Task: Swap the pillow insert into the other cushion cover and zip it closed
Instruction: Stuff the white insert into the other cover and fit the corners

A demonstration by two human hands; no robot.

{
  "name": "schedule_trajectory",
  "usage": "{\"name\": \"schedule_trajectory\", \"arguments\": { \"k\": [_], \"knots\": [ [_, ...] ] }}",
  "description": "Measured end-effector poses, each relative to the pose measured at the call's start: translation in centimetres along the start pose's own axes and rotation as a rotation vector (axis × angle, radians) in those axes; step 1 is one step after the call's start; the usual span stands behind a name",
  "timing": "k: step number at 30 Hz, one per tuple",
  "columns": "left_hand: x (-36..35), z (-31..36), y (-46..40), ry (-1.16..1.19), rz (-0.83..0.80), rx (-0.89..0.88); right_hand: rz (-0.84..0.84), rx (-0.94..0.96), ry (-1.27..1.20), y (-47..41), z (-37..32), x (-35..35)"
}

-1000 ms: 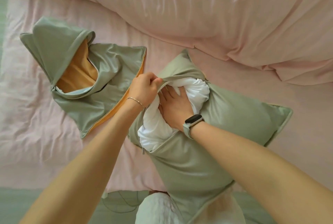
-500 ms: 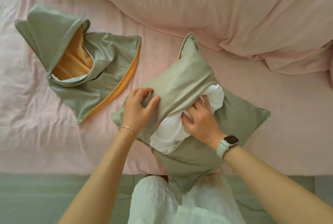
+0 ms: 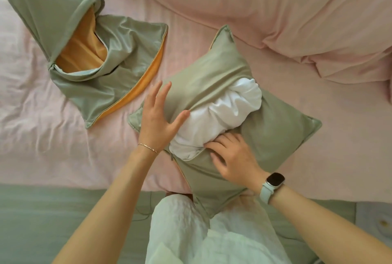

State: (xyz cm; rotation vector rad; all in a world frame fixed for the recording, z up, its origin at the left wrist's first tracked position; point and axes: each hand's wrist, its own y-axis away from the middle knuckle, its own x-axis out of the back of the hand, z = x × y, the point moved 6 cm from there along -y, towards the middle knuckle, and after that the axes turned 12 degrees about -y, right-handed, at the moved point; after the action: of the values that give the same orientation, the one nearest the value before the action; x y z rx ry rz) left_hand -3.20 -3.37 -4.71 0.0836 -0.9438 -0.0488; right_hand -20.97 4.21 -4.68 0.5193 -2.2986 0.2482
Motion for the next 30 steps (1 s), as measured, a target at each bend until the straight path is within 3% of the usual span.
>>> {"name": "schedule_trajectory", "arguments": {
  "k": [2,5,10,14,17,22,26,30],
  "knots": [
    [-0.3,0.7,1.2,-0.104,0.078,-0.133,-0.085,0.009,0.041,0.0,0.4,-0.9],
    [-2.2,0.9,2.7,-0.134,0.035,-0.216,-0.112,-0.008,0.089,0.0,0.7,-1.0],
    [-4.7,0.3,1.4,-0.196,-0.053,-0.127,-0.128,-0.067,0.154,-0.7,1.0,-1.1],
    [-6.9,0.9,-0.3,-0.457,-0.019,-0.141,-0.110,-0.081,0.181,-2.0,1.9,-0.3],
    [-8.2,0.9,-1.5,-0.582,0.025,-0.133,-0.012,-0.016,0.121,-1.1,1.8,1.0],
    [-10.2,0.8,-4.1,-0.668,-0.094,-0.008,0.141,-0.016,0.054,-0.2,1.1,2.0],
    [-8.5,0.0,-5.3,-0.500,-0.142,0.042,0.119,-0.040,0.056,-1.5,0.9,1.9],
    [-4.9,-0.5,-3.3,0.047,-0.173,-0.010,0.206,-0.002,0.060,-2.7,-0.3,3.0]
  ]
}}
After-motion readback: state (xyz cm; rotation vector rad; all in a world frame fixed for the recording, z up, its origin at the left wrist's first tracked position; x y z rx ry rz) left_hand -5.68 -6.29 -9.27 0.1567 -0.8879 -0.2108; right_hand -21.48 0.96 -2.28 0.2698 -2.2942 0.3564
